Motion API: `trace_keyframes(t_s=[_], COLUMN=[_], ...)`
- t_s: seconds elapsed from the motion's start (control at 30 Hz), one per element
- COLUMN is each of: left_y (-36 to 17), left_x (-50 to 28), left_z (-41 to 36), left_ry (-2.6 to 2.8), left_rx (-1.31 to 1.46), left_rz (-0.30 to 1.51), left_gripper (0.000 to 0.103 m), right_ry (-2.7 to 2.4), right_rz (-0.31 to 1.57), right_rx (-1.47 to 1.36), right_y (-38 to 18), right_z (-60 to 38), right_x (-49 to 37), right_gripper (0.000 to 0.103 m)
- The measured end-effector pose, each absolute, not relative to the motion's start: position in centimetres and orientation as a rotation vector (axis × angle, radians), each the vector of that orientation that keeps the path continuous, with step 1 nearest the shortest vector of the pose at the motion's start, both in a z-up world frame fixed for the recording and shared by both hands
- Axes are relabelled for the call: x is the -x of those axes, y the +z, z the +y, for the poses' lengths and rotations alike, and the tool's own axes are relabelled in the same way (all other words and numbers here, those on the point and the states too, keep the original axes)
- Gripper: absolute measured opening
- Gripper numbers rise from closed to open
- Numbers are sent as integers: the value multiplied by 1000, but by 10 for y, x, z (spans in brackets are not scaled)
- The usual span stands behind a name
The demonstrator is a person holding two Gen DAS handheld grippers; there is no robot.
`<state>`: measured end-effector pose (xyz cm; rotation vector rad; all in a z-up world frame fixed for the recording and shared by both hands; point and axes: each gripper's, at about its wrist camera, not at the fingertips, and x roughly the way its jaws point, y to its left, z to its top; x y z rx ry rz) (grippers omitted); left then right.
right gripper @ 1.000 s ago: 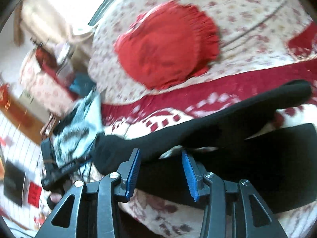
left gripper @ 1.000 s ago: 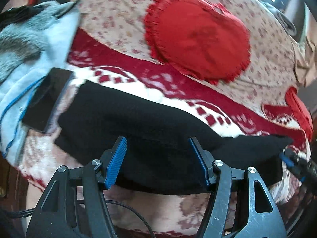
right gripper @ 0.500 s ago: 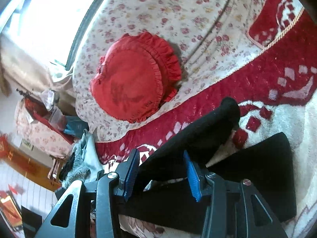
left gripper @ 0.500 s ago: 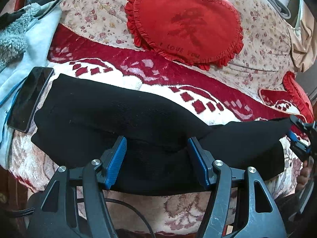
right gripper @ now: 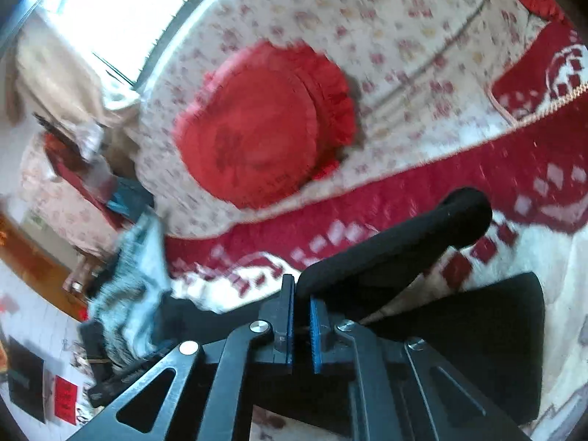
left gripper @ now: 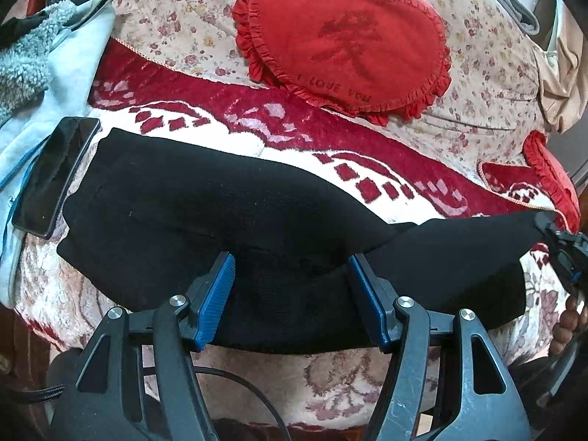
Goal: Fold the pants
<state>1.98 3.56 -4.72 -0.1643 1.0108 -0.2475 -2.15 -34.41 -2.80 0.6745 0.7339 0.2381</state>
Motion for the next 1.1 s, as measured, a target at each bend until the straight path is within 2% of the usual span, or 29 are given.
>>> trace_keyframes(t_s=[0.1, 0.23, 0.3, 0.43, 0.5, 0.73, 1.0, 1.1], left_y=[-40, -36, -40, -54, -54, -51, -46, -53], left_x=[-20, -15, -13, -8, -4, -2, -11, -17], left_z=[38, 38, 38, 36, 40, 64, 77, 77], left_ry=[-255, -261, -265, -249, -242, -192, -144, -130], left_rx=[186, 198, 196, 148, 135, 195, 211, 207], left_rz=[1000, 987, 995, 1033, 1031, 1018, 993, 1006], left_gripper=[63, 63, 63, 63, 63, 63, 63, 63], right_ry=[258, 237, 182, 53, 50, 32, 440, 530], right_rz=[642, 672, 735, 977, 1018, 916, 851, 847], right_rx=[-563, -476, -455, -479, -514, -423, -389, -375], right_y=[2, 8, -12, -89, -98, -42, 7, 10], right_z=[-338, -334, -336, -353, -356, -361, -293, -262], right_x=[46, 79, 91, 103, 107, 120, 81, 52], right_gripper=[5, 4, 4, 4, 5, 8, 12, 25])
